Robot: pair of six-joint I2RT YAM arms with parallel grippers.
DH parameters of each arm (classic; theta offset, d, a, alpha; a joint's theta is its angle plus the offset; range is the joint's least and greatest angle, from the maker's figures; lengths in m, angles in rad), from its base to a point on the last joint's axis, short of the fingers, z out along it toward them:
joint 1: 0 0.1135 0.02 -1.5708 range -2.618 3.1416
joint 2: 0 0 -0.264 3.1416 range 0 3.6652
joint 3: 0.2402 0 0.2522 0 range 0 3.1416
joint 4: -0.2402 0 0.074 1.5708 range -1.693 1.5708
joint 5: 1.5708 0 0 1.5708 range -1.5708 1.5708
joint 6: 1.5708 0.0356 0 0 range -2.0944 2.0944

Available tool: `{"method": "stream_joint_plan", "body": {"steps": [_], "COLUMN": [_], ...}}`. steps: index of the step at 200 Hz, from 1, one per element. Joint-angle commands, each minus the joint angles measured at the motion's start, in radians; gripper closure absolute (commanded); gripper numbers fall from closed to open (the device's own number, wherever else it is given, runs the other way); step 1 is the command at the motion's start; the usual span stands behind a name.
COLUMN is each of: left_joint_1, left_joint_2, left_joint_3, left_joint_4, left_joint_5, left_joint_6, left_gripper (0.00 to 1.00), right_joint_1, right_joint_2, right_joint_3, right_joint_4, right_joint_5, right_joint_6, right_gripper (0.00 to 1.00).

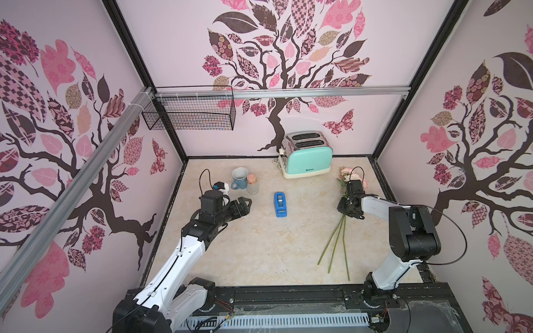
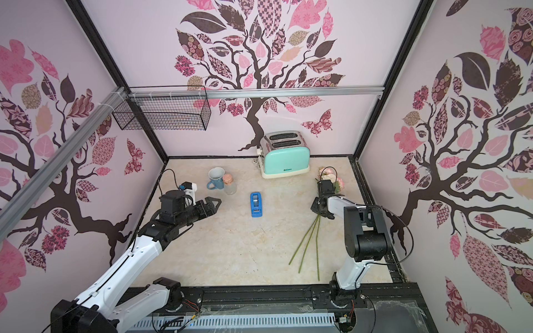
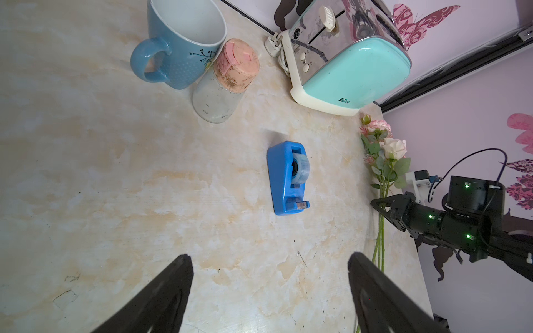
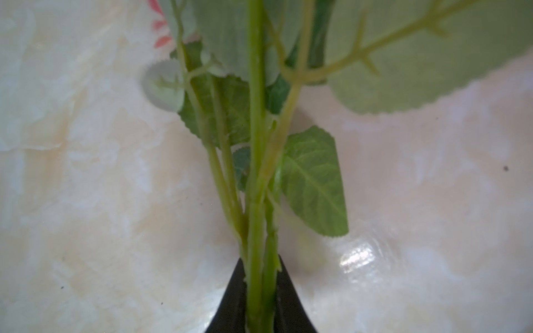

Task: Wrap bouquets with tape
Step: Pick up the unwrapped bouquet from the center of the board, then place the unwrapped bouquet at the center of the board.

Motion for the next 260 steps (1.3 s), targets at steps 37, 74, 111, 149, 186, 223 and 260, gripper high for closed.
{"method": "stream_joint_plan", "body": {"steps": [37, 74, 111, 149, 186, 223, 260], "left_joint_1": [0.001, 0.001, 0.001, 0.001, 0.0, 0.002, 0.001], "left_joint_2": [-0.044, -0.058, -0.072, -0.096, -0.126, -0.295, -0.41], "left_joint_3": [0.022, 0.06, 0.116, 0.161, 0.285, 0.323, 0.359], "left_joint_4": [-0.01, -0.038, -0.091, -0.125, -0.242, -0.259, -0.335], "left_joint_5": [0.011, 0.021, 0.029, 0.006, -0.104, -0.265, -0.357], "left_joint_6": [0.02, 0.03, 0.065, 0.116, 0.21, 0.293, 0.334], "left_gripper": [0.12, 0.12, 0.12, 0.12, 0.13, 0.14, 0.19], "right_joint_1": [0.004, 0.004, 0.015, 0.103, 0.352, 0.529, 0.686], "right_joint_2": [-0.11, -0.304, -0.493, -0.632, -0.696, -0.645, -0.491], "right_joint_3": [-0.013, -0.072, -0.1, -0.082, -0.049, -0.023, 0.015], "right_joint_4": [0.045, 0.113, 0.156, 0.188, 0.191, 0.138, 0.034], "right_joint_5": [-0.028, -0.063, -0.141, -0.17, -0.109, -0.132, -0.082], "right_joint_6": [0.018, 0.004, -0.051, -0.142, -0.42, -0.709, -1.007], "right_gripper": [1.0, 1.0, 1.0, 1.0, 1.0, 1.0, 1.0]}}
